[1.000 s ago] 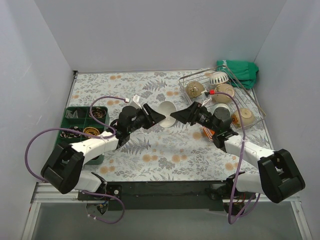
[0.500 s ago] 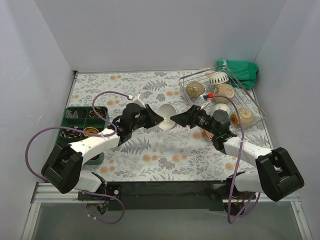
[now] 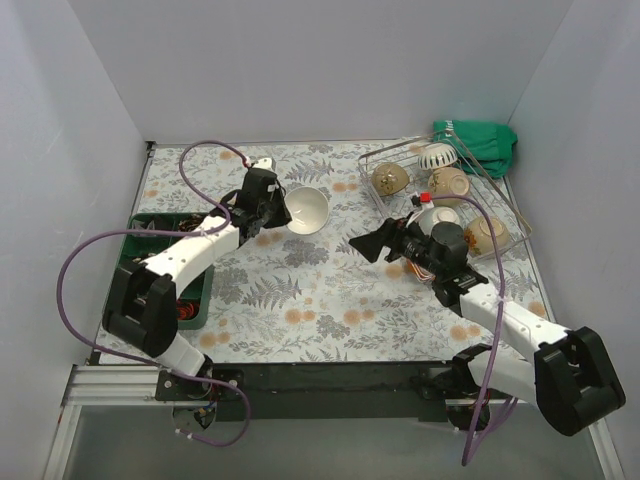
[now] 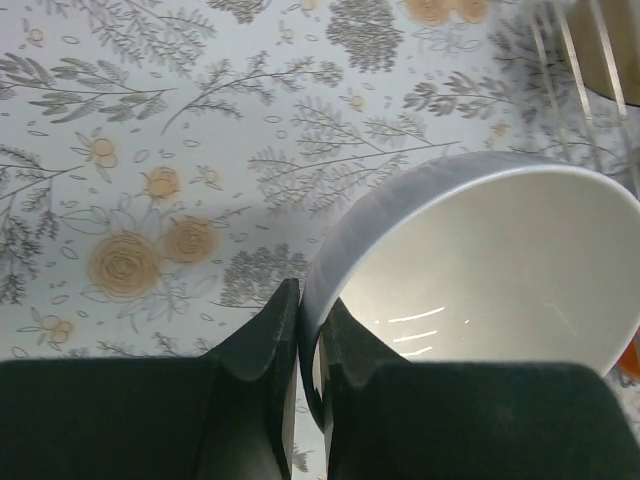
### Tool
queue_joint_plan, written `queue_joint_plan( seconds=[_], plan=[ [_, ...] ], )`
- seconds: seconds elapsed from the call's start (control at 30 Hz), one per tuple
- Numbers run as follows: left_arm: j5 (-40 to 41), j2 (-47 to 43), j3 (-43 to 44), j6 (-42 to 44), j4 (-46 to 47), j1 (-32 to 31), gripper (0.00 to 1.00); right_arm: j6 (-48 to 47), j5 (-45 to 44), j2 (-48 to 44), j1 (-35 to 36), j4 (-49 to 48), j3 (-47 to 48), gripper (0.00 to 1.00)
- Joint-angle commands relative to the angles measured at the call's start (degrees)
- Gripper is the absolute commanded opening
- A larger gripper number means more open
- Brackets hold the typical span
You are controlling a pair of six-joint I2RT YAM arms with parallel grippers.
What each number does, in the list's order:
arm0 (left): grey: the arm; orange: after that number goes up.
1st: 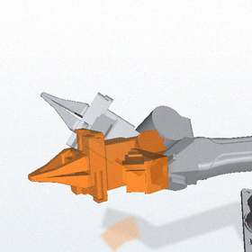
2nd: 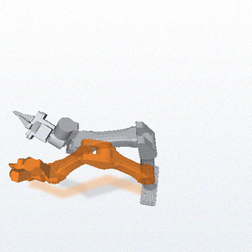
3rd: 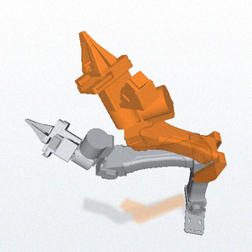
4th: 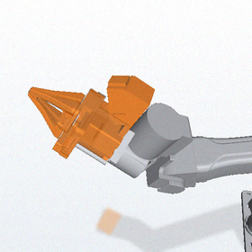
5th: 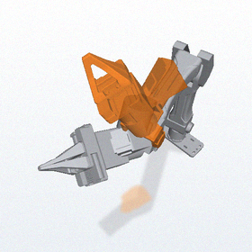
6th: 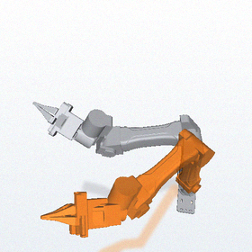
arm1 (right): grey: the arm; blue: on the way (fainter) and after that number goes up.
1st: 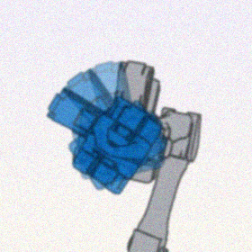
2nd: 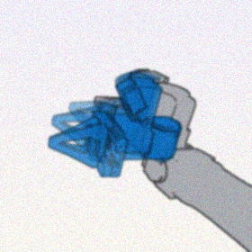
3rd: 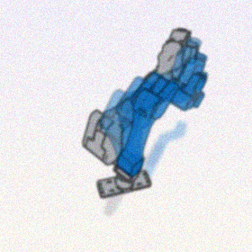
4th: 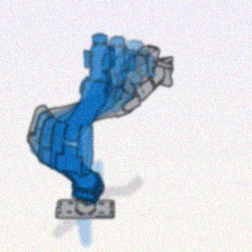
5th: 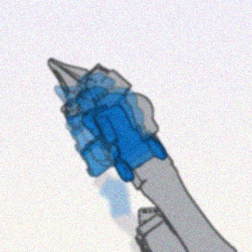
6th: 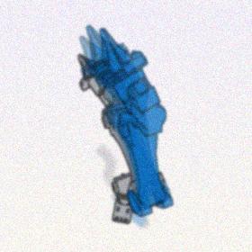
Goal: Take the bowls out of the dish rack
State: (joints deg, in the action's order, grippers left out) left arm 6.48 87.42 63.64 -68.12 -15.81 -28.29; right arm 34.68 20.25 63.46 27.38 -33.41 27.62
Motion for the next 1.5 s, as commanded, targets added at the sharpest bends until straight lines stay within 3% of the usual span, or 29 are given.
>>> queue_joint_plan(
  seconds=[0.0,0.27,0.5,0.67,0.83,0.9,0.93,1.2,1.47],
  plan=[
    [-5.8,3.7,5.2,3.5,-5.0,6.5,0.00,-9.7,-6.0,-4.7,-0.1,7.9,1.3,0.99],
    [-7.2,16.8,13.0,5.4,-7.9,12.6,0.00,-15.2,-10.8,-9.8,-0.1,14.3,0.5,0.99],
    [-7.7,23.1,17.9,6.3,-9.9,14.0,0.00,-16.2,-11.1,-10.6,-0.2,15.6,0.2,0.99],
    [-8.2,22.5,17.4,6.0,-10.8,14.0,0.41,-16.7,-11.9,-10.6,-0.2,16.9,0.9,0.99],
    [-7.9,17.3,14.5,6.4,-10.1,14.0,0.70,-17.7,-13.2,-9.9,-0.2,19.0,3.4,0.99],
    [-7.8,14.7,13.7,6.8,-10.2,14.0,0.91,-18.2,-13.3,-9.4,-0.2,21.0,4.6,0.99],
    [-7.5,12.0,13.3,6.9,-10.2,14.0,0.96,-18.6,-13.8,-9.3,-0.2,21.6,5.7,0.99],
    [-7.3,-3.2,4.7,12.2,-4.6,12.8,0.98,-18.1,-21.8,-8.7,-0.7,29.2,11.9,0.98],
    [-1.6,-13.1,-1.2,19.5,0.6,6.8,0.98,-15.7,-30.3,-3.3,-3.5,40.0,20.6,0.99]
  ],
)
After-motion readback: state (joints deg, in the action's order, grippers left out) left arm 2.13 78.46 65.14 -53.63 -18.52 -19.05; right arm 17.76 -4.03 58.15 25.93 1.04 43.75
